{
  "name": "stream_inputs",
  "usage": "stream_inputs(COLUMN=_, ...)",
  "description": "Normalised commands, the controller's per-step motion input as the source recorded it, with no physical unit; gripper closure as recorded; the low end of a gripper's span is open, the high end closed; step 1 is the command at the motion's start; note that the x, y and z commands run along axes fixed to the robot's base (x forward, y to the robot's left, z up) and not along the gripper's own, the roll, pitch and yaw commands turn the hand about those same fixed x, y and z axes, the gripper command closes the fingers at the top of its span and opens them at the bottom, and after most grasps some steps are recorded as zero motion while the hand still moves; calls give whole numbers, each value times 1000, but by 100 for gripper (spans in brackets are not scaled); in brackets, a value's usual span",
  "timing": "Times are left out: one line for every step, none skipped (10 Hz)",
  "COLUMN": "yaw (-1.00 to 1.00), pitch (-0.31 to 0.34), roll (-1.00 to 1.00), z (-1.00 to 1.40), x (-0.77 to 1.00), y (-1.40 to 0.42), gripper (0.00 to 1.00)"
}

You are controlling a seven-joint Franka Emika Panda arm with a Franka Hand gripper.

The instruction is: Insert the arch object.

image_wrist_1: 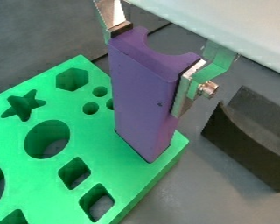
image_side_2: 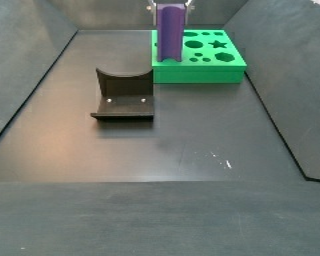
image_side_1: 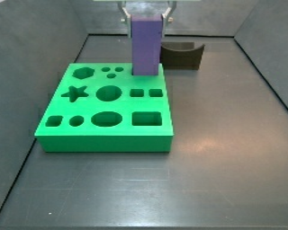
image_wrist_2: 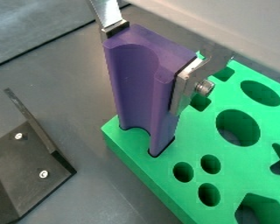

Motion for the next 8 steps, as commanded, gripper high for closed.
stream_inputs(yaw=-174, pitch=-9, roll=-161, z=-294, x=51, y=17, gripper=100)
stream_inputs(yaw=-166, pitch=0, roll=-100, z=-266, x=80, y=0, gripper=100)
stream_inputs(yaw=-146, pitch=0, roll=-57, z=-246, x=71, y=0, gripper=100)
stream_inputs(yaw=-111, pitch=0, roll=-56, z=-266, x=63, y=0, gripper=100)
stream_inputs(yaw=-100, pitch=0, roll=-26, z=-194, x=0, y=0, gripper=100)
stream_inputs(yaw=-66, pitch=0, roll=0, z=-120, x=0, y=0, gripper=100)
stream_inputs(yaw=0, pitch=0, roll=24, z=0, x=0, y=0, gripper=100)
stream_inputs(yaw=0, pitch=0, roll=0, z=0, x=0, y=0, gripper=100)
